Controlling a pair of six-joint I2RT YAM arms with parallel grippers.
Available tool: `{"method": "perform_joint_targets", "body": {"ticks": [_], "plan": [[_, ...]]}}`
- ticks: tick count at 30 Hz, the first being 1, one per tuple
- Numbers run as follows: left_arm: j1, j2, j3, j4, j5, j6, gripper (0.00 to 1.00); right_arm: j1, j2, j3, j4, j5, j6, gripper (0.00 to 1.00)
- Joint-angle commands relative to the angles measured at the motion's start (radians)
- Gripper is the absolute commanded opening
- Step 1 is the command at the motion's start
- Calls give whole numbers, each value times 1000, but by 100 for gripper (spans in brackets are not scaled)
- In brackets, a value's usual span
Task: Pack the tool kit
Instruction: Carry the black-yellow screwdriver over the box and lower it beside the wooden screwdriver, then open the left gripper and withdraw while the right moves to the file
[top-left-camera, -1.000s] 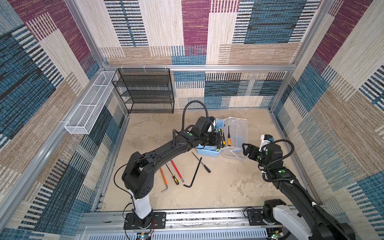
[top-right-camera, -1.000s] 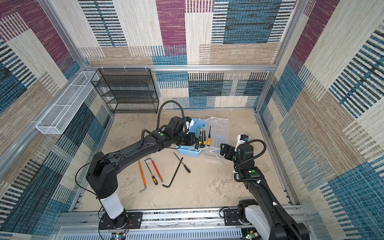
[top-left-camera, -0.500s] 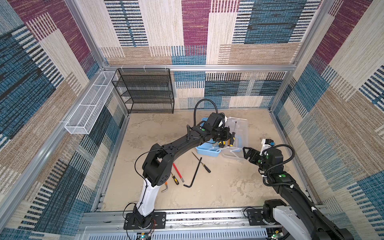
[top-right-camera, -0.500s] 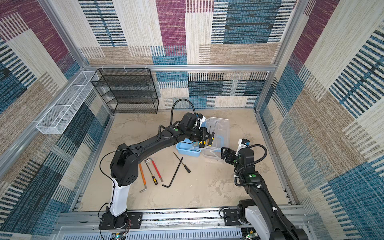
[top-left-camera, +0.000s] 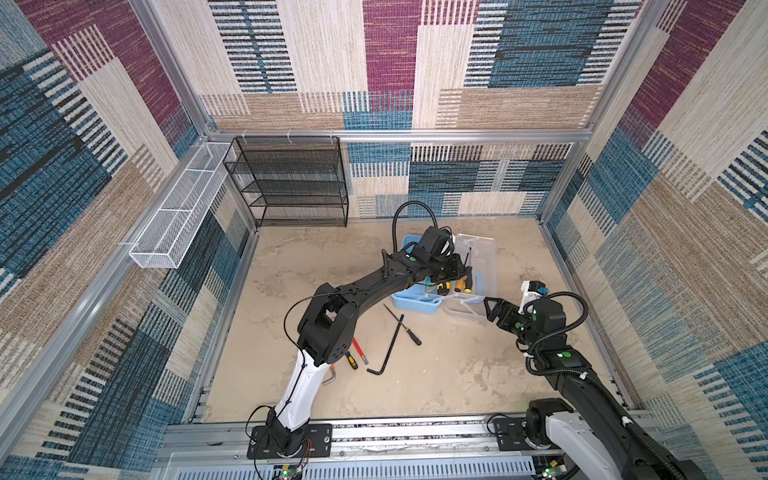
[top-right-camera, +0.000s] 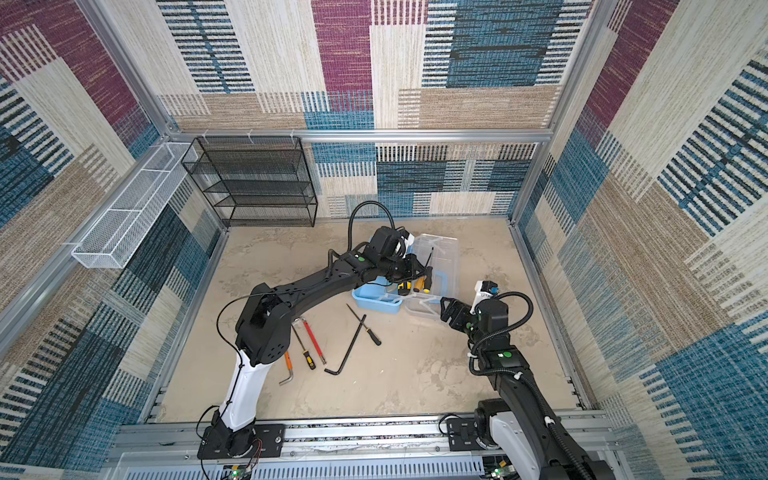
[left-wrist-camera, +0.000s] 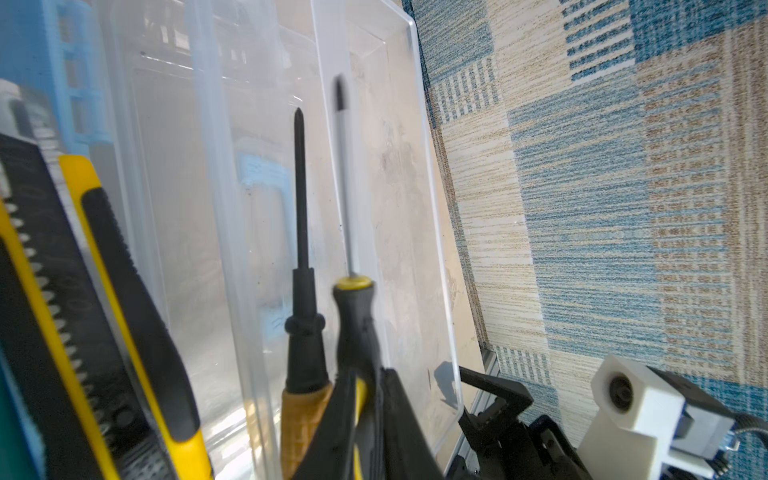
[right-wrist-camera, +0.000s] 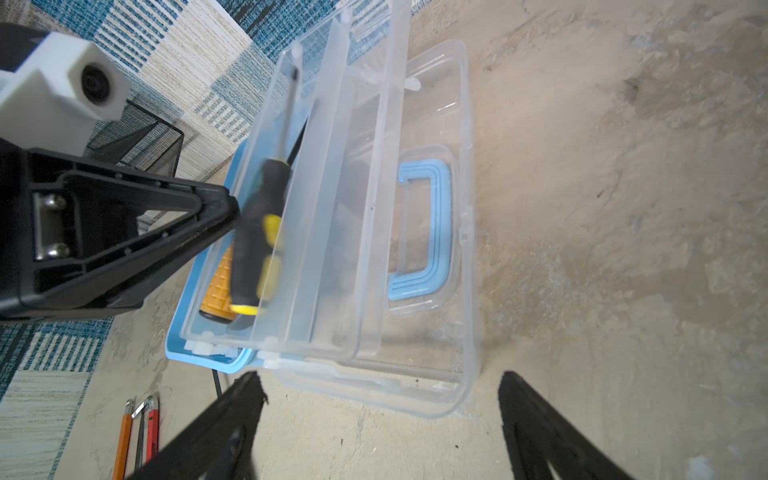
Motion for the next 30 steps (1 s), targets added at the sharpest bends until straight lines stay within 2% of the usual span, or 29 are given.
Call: {"method": "perform_joint_targets", "body": {"ticks": [1,4,9,16,20,25,30], "plan": [[-1,-13,3,16,13,-24,34,-1,-10,4,12,-4,-1,90],[-2,-31,-5,15,11,-13,46,0,-12,3,10,-4,-1,91],[-3,-70,-29,16,14,13,59,0,-14,9,-5,-6,-13,90],[-3,-206,-186,70,-42,88,78,0,-81,4,-6,-98,-72,90],[-4,-296,-303,102,-93,117,83,1,-127,-13,15,-154,-79,82],[-2,-390,-412,111,-155,147,90,20,-110,-27,42,-208,-79,74],[0,-484,-524,117,-236,170,97,166,-106,-34,70,-107,-83,70]]}}
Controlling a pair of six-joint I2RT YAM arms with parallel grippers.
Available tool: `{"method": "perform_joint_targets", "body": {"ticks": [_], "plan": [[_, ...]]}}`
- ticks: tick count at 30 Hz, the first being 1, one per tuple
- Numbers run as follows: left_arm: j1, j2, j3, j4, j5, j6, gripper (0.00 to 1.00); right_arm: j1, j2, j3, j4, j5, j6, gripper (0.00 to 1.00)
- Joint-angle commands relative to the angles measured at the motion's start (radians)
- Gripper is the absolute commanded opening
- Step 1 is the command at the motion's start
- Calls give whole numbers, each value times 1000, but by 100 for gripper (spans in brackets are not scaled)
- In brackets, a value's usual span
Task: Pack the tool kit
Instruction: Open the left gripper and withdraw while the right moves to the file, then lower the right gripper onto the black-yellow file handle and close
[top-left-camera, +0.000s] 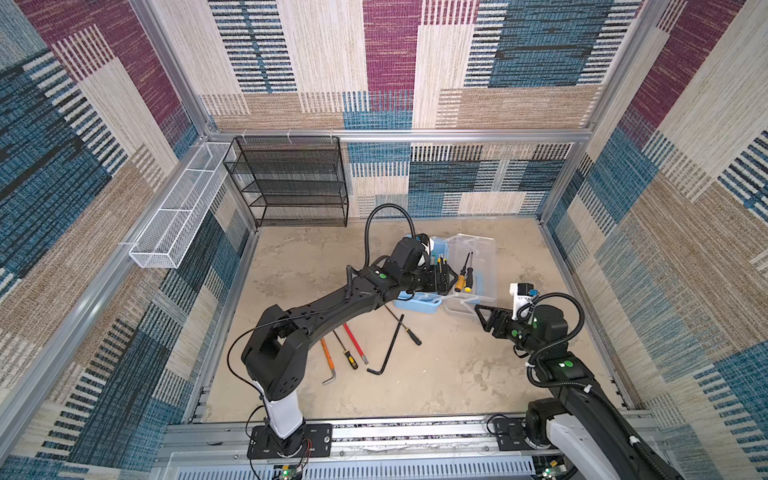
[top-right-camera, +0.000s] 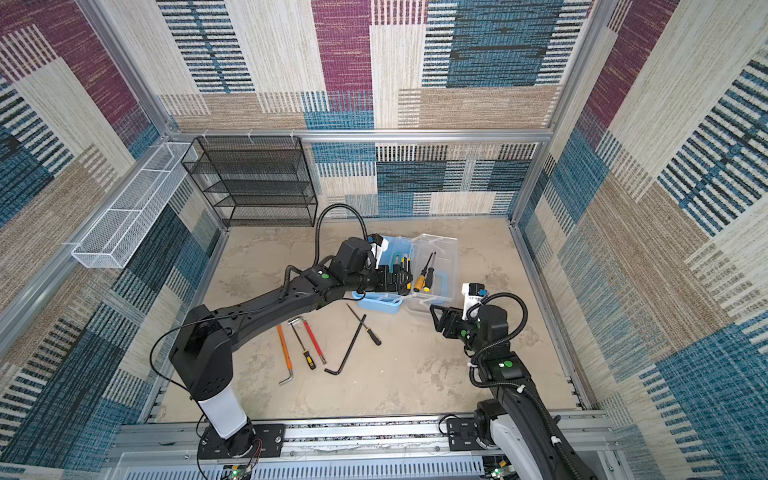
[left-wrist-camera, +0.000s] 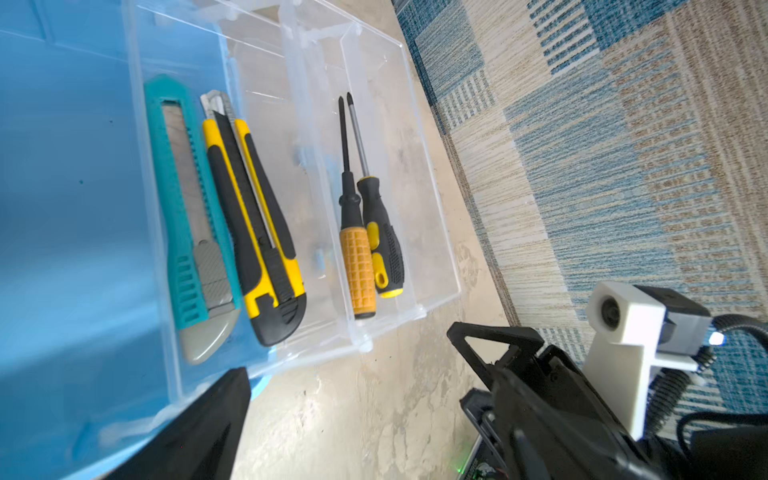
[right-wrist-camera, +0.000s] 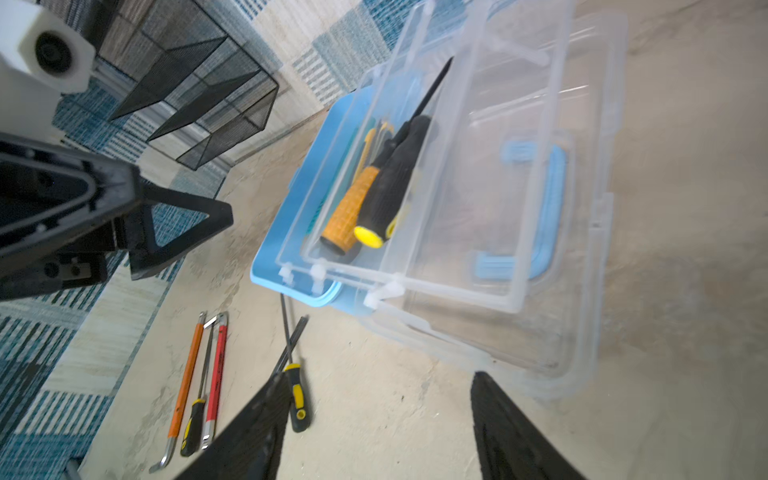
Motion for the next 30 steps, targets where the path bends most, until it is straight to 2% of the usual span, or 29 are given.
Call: {"method": "perform_joint_targets", "body": {"ticks": [1,8,16,21,25,30], "plan": [[2,-52,-60,48,-86,43,97,80,4,-2,74,65,-4,69],[5,-144,-166,38,-179,66,99,272,68,-3,113,194,-12,63],[40,-223,-259,20,-230,69,99,489,197,18,154,357,-46,58],[69,-290,-340,26,-258,60,99,631,359,73,177,452,-78,57],[90,-342,-401,31,-270,51,99,729,549,165,146,544,-126,58],[110,-410,-468,13,-296,51,100,781,738,260,135,586,-162,57]]}}
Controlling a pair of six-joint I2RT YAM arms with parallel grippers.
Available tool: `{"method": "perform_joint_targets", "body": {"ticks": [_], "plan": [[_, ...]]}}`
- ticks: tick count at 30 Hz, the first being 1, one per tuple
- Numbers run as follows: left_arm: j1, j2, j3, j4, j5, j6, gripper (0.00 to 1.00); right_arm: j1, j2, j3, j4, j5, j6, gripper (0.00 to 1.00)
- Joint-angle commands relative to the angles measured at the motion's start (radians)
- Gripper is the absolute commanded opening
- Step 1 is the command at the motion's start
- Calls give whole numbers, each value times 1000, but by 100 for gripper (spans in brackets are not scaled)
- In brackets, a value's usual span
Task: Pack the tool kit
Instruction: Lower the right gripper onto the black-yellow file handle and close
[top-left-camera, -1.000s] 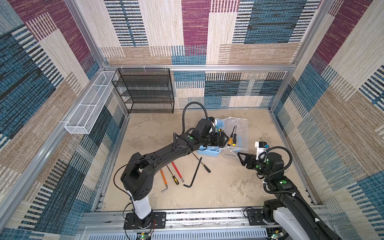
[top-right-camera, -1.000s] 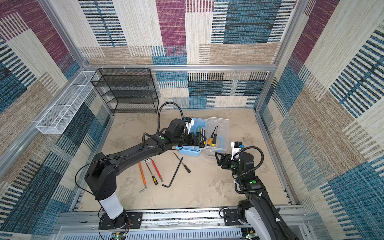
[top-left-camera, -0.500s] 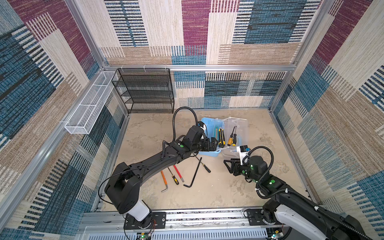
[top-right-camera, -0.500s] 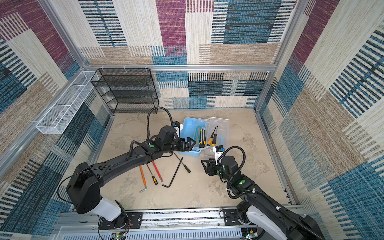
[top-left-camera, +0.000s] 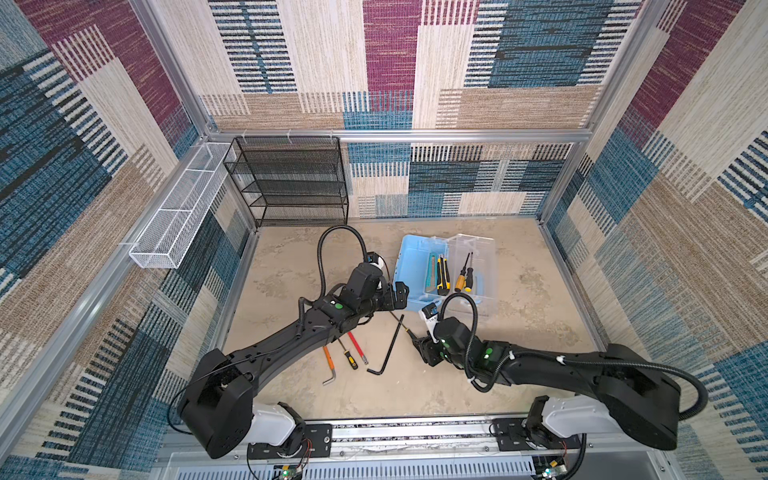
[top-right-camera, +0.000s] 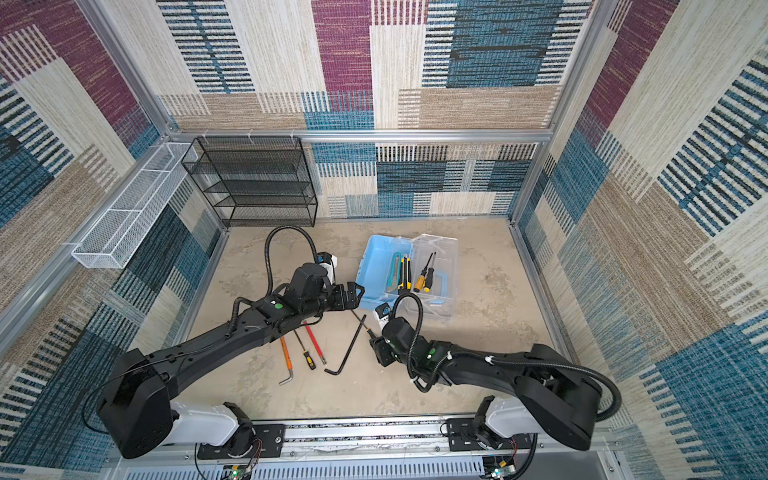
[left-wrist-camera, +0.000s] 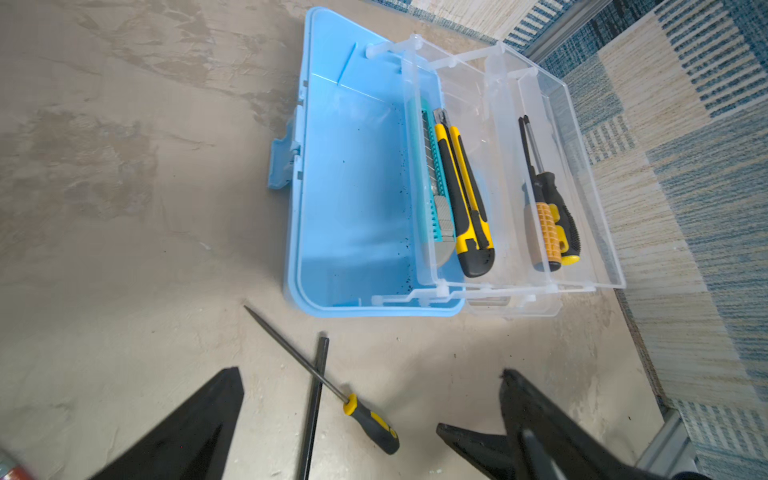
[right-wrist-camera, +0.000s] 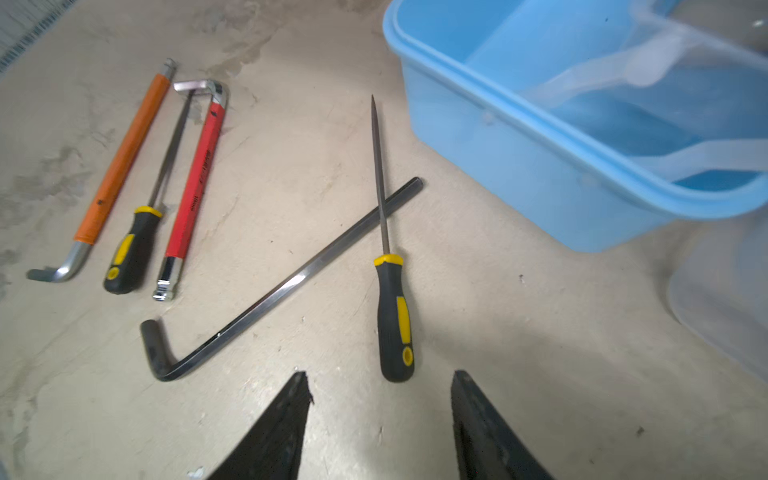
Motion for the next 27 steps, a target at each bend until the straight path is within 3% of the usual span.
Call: {"method": "perform_joint_targets", "body": {"ticks": [1,14,27], "plan": [[13,-43,-39,-8,-37,2,100,17,78,41,17,63,-37,57],[83,-246,-243,-60,-83,-35,99,22,252,124,8,91,-81,54],[120,-345,-331,-109,-76,-51,99,22,294,147,7,61,-91,24]]}}
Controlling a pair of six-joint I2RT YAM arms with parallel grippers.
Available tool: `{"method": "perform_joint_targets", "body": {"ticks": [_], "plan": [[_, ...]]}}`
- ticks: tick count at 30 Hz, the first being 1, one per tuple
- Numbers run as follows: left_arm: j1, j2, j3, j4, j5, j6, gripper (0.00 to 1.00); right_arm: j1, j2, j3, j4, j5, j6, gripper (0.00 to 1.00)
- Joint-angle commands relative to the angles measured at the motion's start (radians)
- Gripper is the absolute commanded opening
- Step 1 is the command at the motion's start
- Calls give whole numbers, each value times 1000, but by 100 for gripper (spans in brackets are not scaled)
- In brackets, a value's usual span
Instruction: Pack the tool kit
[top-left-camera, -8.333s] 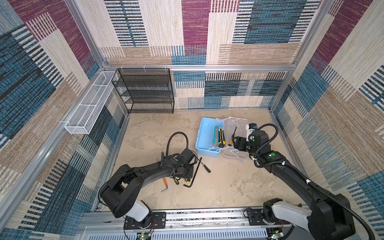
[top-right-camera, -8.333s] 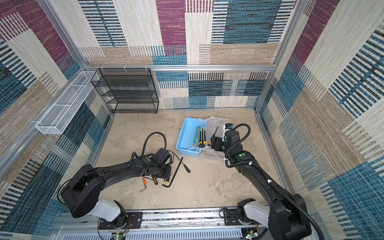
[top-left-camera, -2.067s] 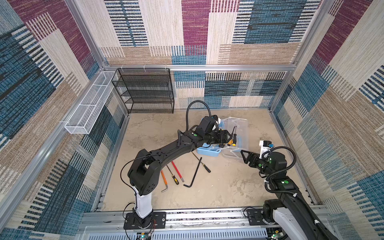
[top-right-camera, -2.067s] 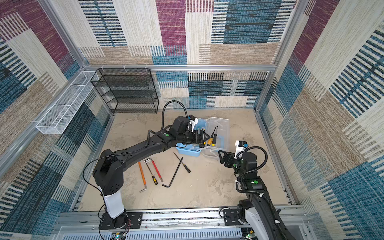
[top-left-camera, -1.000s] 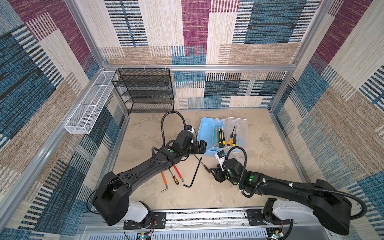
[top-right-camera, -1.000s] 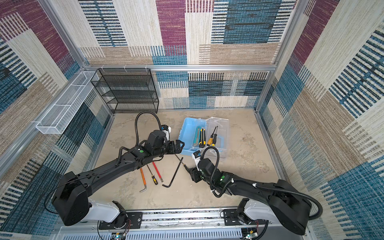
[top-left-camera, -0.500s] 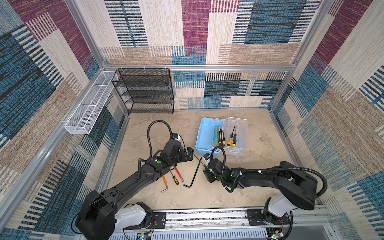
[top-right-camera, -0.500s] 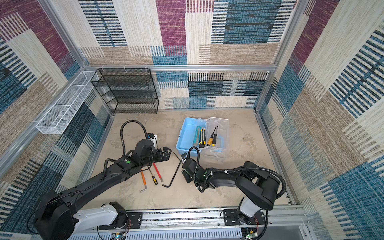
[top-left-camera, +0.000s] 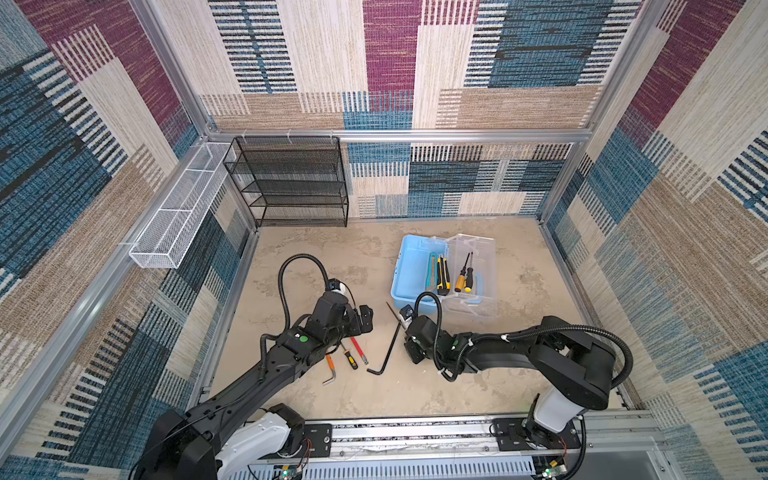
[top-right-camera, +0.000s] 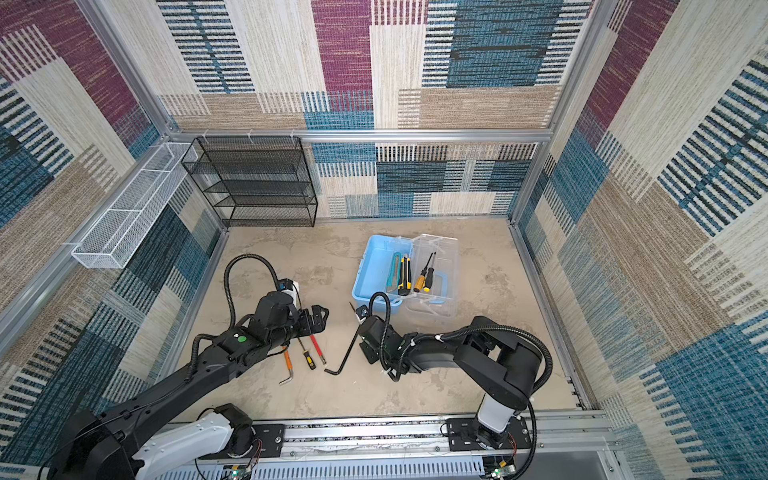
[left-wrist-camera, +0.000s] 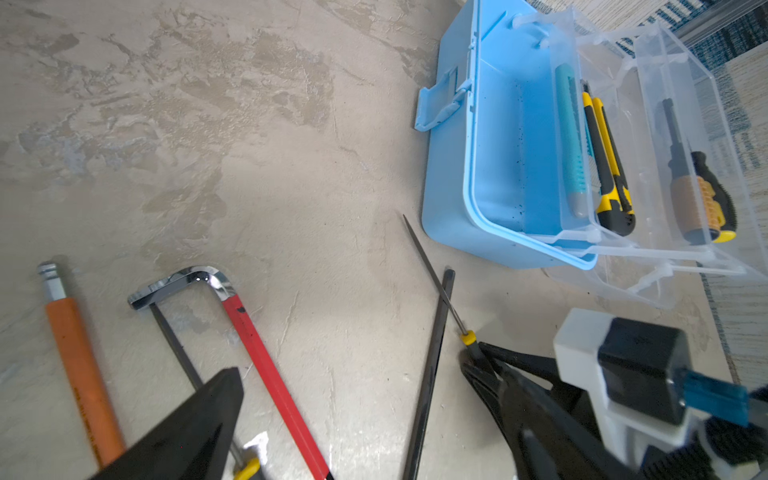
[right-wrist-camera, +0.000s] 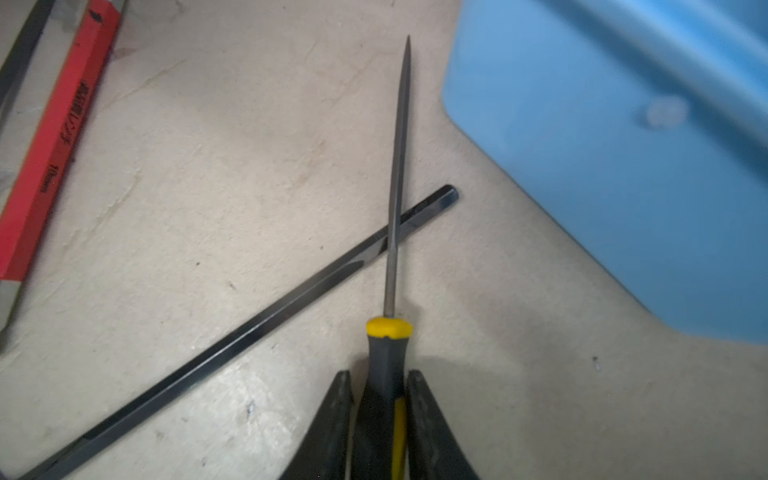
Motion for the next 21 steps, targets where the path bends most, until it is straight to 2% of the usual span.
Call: {"method": "perform_joint_targets", "body": {"ticks": [1,10,21], "plan": [[4,-20,-16,-15,-18,-21,99,0,-1,-6,-9,-18,-3,24],[9,-50,-28,-51,-22,-16,99,0,-26,-22,26,-44,8,15],[7,-75,-14,-155,-42,37,99,-2,-141,-87,144,-97,27,13]]}}
